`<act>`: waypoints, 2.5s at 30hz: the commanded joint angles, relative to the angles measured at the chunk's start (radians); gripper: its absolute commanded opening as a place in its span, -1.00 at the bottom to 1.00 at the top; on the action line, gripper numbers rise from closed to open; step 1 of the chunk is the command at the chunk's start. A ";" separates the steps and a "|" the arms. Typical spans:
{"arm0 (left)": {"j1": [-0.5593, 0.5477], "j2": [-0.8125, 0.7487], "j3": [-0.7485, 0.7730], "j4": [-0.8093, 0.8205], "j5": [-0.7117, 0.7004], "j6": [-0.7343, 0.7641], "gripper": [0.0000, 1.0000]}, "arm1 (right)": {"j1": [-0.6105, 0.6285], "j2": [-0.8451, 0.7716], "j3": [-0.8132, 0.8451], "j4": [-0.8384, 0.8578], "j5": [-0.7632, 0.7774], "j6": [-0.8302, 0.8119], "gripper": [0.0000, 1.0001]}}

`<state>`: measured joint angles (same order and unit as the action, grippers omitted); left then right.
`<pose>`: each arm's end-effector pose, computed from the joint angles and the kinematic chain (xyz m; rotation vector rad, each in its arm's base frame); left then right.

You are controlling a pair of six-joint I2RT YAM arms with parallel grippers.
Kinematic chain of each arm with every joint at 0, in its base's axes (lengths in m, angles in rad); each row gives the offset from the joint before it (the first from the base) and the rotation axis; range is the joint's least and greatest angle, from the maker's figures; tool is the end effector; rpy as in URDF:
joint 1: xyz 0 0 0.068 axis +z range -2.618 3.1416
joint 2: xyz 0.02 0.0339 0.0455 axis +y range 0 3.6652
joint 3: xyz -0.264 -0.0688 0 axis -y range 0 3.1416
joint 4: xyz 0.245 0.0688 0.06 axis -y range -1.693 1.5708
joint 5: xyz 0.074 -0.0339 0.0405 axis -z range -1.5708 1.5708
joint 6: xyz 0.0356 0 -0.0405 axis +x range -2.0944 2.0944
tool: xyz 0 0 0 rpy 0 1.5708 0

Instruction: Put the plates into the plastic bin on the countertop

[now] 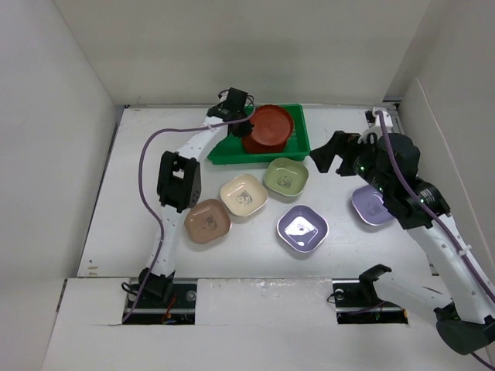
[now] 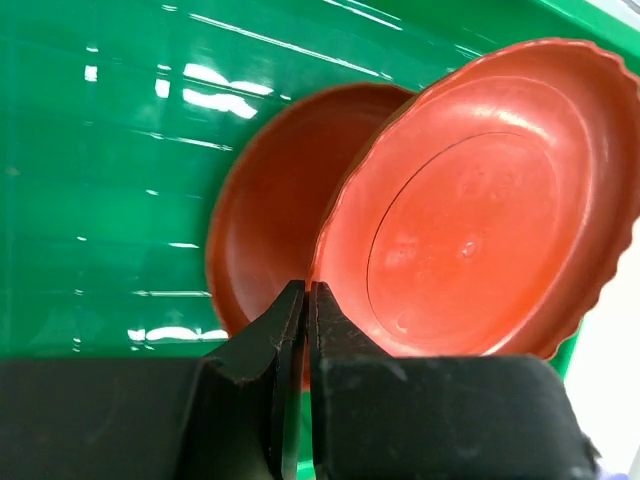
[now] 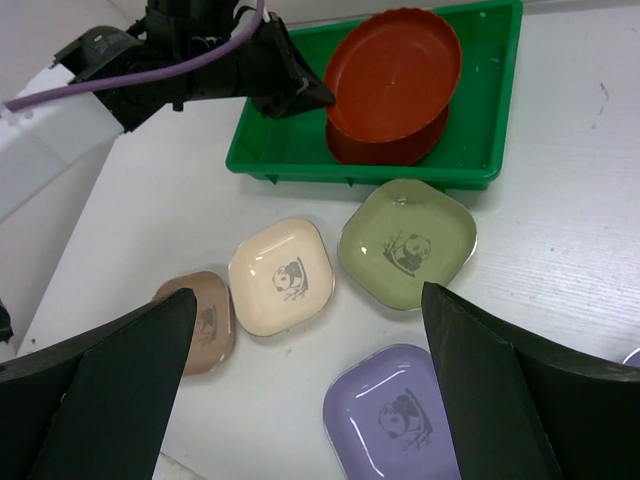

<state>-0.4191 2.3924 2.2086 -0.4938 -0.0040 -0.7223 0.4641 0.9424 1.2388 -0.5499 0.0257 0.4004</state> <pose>0.5029 -0.2239 0.2388 -0.3526 2.2932 -0.5963 0.1682 0.0832 0.4285 -0.0408 1.8635 0.5826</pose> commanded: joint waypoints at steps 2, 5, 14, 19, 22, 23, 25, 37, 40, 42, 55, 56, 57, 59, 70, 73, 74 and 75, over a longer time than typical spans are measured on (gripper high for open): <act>0.019 -0.062 -0.053 0.037 -0.062 -0.025 -1.00 | -0.018 -0.001 -0.027 -0.001 0.002 0.009 1.00; 0.019 -0.104 -0.099 0.057 -0.094 -0.025 -1.00 | -0.027 0.009 -0.036 -0.001 0.002 0.009 1.00; 0.016 -0.145 -0.118 0.067 -0.065 -0.016 0.03 | -0.036 0.036 -0.079 0.039 -0.004 0.000 1.00; -0.007 -0.301 -0.174 0.133 -0.033 0.018 0.99 | -0.067 0.168 -0.125 0.065 0.023 0.044 1.00; -0.007 -0.378 -0.174 0.124 -0.024 0.047 0.99 | -0.067 0.320 -0.125 0.065 0.074 0.086 1.00; -0.007 -0.392 -0.174 0.124 -0.024 0.047 0.99 | -0.077 0.355 -0.125 0.065 0.074 0.086 1.00; -0.007 -0.426 -0.174 0.072 -0.037 0.057 0.99 | -0.078 0.449 -0.125 0.091 0.065 0.118 0.98; 0.025 -0.815 -0.664 0.141 -0.107 0.077 0.99 | -0.078 0.774 -0.105 0.220 0.043 0.159 0.51; 0.025 -0.880 -0.754 0.164 -0.106 0.077 0.99 | -0.087 0.820 -0.095 0.220 0.043 0.160 0.35; 0.025 -0.915 -0.800 0.164 -0.106 0.077 0.99 | -0.096 0.843 -0.094 0.220 0.043 0.179 0.14; 0.025 -1.003 -0.912 0.167 -0.126 0.077 0.99 | -0.162 0.790 -0.150 0.205 0.103 0.255 -1.00; 0.025 -1.003 -0.912 0.167 -0.126 0.077 0.99 | -0.162 0.779 -0.150 0.196 0.117 0.255 -1.00; 0.025 -1.013 -0.912 0.167 -0.126 0.077 0.99 | -0.162 0.764 -0.166 0.196 0.140 0.267 -1.00; 0.025 -1.022 -0.912 0.156 -0.136 0.077 0.99 | -0.162 0.713 -0.200 0.186 0.175 0.293 -1.00; 0.025 -1.032 -0.963 0.124 -0.292 -0.026 0.99 | -0.116 0.425 -0.246 0.070 0.299 0.304 -1.00; 0.025 -1.023 -0.963 0.124 -0.303 -0.035 0.99 | -0.094 0.355 -0.246 0.140 0.226 0.250 -1.00; 0.025 -1.023 -0.963 0.124 -0.291 -0.035 0.99 | -0.094 0.355 -0.224 0.151 0.197 0.214 -1.00; 0.025 -1.012 -0.963 0.124 -0.291 -0.035 0.99 | -0.094 0.380 -0.188 0.151 0.166 0.193 -1.00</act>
<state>-0.3954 1.3937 1.2518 -0.3676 -0.2634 -0.7391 0.3569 1.3193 0.9924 -0.4629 0.2562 0.6621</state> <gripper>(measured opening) 0.993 0.034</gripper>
